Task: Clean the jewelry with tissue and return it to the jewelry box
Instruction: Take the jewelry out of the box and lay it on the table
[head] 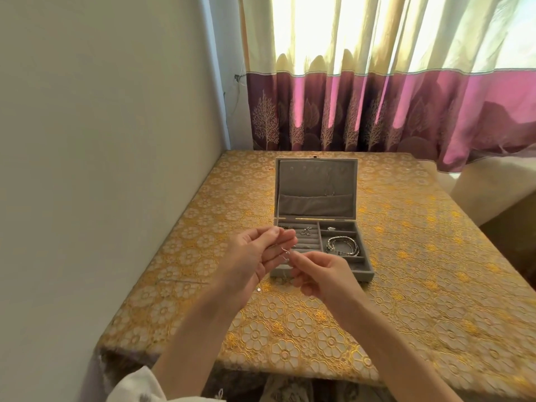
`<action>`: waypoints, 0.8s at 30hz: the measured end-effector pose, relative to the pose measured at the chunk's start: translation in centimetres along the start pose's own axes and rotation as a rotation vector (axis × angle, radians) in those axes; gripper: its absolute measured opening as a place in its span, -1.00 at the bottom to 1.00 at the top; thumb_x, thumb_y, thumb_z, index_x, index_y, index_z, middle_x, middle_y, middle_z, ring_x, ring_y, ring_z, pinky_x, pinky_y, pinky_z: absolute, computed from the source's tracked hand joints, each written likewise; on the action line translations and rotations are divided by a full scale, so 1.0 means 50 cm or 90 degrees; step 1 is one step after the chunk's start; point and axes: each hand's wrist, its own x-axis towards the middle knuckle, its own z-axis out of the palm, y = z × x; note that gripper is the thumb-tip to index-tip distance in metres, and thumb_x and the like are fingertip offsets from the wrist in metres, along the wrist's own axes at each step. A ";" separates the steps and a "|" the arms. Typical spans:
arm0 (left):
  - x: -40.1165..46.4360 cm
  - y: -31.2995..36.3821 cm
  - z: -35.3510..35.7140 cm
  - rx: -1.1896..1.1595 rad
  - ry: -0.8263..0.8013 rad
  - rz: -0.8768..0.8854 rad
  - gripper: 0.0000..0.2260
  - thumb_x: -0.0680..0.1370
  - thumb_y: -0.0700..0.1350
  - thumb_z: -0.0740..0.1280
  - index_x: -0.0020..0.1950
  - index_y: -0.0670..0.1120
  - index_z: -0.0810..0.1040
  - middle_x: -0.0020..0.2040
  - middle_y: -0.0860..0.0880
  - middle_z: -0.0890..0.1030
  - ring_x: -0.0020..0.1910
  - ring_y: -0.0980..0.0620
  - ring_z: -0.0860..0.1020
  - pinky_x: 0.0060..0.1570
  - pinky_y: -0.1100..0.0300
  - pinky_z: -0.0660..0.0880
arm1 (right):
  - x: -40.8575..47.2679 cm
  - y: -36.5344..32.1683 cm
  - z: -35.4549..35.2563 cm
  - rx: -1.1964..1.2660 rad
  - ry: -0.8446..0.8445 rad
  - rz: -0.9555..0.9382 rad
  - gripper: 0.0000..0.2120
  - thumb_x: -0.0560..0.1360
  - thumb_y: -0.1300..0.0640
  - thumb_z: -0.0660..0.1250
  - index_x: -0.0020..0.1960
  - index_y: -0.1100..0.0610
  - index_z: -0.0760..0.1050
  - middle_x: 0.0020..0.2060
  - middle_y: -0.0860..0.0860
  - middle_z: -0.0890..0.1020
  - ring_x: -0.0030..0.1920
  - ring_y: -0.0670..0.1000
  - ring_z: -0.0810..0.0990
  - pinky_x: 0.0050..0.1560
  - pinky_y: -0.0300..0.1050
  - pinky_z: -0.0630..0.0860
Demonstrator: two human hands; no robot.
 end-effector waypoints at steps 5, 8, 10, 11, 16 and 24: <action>-0.006 0.000 0.011 0.042 -0.035 0.022 -0.87 0.58 -0.23 0.20 0.06 -0.23 0.50 0.01 -0.16 0.66 0.03 -0.03 0.63 -0.03 0.20 0.59 | 0.003 -0.001 -0.004 0.070 -0.009 0.047 -0.73 0.33 0.07 0.39 -0.08 0.24 0.59 -0.39 0.04 0.56 -0.42 -0.07 0.48 -0.39 -0.25 0.40; -0.004 -0.001 0.016 0.007 -0.057 0.027 -0.87 0.58 -0.23 0.20 0.04 -0.23 0.51 0.01 -0.18 0.66 0.04 -0.06 0.63 0.04 0.15 0.57 | 0.009 -0.003 -0.009 0.188 -0.025 0.084 -0.75 0.30 0.13 0.40 -0.10 0.26 0.56 -0.39 0.05 0.52 -0.42 -0.07 0.46 -0.43 -0.30 0.44; -0.003 -0.003 0.015 -0.050 -0.063 0.027 -0.87 0.56 -0.23 0.21 -0.01 -0.22 0.54 -0.02 -0.19 0.66 0.02 -0.09 0.63 0.07 0.09 0.56 | 0.014 -0.009 -0.015 0.257 -0.017 0.087 -0.77 0.28 0.17 0.39 -0.11 0.27 0.55 -0.39 0.06 0.54 -0.43 -0.06 0.48 -0.45 -0.32 0.48; -0.003 -0.006 0.013 -0.078 -0.066 0.026 -0.87 0.55 -0.21 0.22 -0.03 -0.20 0.55 -0.06 -0.18 0.66 0.00 -0.09 0.62 0.09 0.05 0.54 | 0.015 -0.012 -0.019 0.280 -0.015 0.083 -0.79 0.29 0.19 0.38 -0.11 0.27 0.55 -0.38 0.08 0.55 -0.42 -0.06 0.50 -0.44 -0.32 0.49; -0.008 -0.013 -0.002 -0.121 -0.074 0.033 -0.86 0.46 -0.14 0.30 -0.06 -0.16 0.59 -0.10 -0.12 0.66 -0.04 -0.04 0.61 0.14 0.01 0.49 | 0.013 -0.026 -0.030 0.345 -0.057 0.070 -0.87 0.38 0.24 0.31 -0.11 0.27 0.53 -0.33 0.10 0.58 -0.39 -0.05 0.55 -0.40 -0.31 0.52; -0.012 0.005 -0.048 -0.221 -0.001 0.028 -0.86 0.47 -0.20 0.30 0.00 -0.16 0.58 -0.17 -0.08 0.66 -0.14 -0.01 0.64 -0.01 0.08 0.58 | 0.017 -0.013 -0.021 0.380 -0.079 0.067 -0.89 0.37 0.29 0.30 -0.12 0.29 0.53 -0.30 0.14 0.61 -0.34 -0.02 0.60 -0.37 -0.30 0.56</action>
